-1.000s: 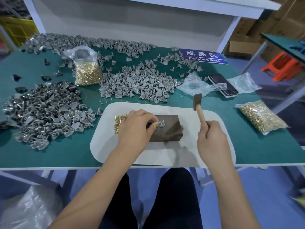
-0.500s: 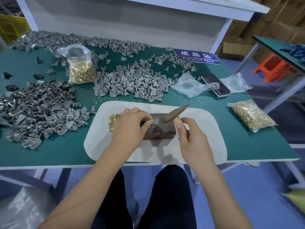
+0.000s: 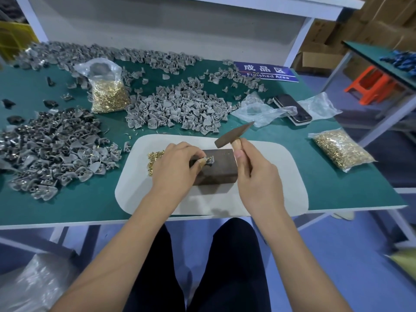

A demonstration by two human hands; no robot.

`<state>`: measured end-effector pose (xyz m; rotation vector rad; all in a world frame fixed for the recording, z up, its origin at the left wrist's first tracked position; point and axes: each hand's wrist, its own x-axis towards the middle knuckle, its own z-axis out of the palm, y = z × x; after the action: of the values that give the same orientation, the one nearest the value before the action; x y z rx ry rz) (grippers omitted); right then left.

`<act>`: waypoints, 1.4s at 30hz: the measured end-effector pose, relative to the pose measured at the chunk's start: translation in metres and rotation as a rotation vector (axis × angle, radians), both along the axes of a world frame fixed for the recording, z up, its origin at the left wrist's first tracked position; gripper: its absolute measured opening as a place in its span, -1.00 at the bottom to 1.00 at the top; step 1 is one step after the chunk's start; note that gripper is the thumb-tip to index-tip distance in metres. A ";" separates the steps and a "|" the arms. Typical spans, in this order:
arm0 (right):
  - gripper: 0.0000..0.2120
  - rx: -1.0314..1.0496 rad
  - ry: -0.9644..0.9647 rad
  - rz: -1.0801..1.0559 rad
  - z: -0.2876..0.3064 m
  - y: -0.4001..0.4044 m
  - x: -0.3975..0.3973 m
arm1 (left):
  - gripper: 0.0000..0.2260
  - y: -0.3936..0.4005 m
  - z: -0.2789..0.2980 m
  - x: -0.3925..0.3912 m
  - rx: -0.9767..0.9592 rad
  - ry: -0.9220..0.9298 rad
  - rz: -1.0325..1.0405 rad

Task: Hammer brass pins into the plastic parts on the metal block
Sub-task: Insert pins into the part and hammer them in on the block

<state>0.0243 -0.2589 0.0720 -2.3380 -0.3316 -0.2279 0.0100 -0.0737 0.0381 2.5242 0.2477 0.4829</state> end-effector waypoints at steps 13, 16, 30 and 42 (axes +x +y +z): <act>-0.72 -0.132 0.080 0.060 -0.006 0.004 -0.008 | -0.96 0.017 0.006 0.009 0.025 0.063 -0.074; -0.70 -0.081 0.034 -0.002 -0.006 0.004 -0.005 | -0.95 0.021 0.010 0.010 0.075 0.059 -0.116; -0.66 -0.073 0.026 -0.018 -0.007 0.013 -0.010 | -0.91 0.033 0.006 0.014 0.144 -0.055 -0.192; -0.75 -0.065 0.017 -0.011 -0.010 0.011 -0.018 | -0.96 0.028 0.005 0.005 0.017 0.021 -0.158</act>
<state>0.0065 -0.2477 0.0622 -2.4052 -0.3225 -0.2046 0.0152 -0.0461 0.0427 2.5412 0.0508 0.3980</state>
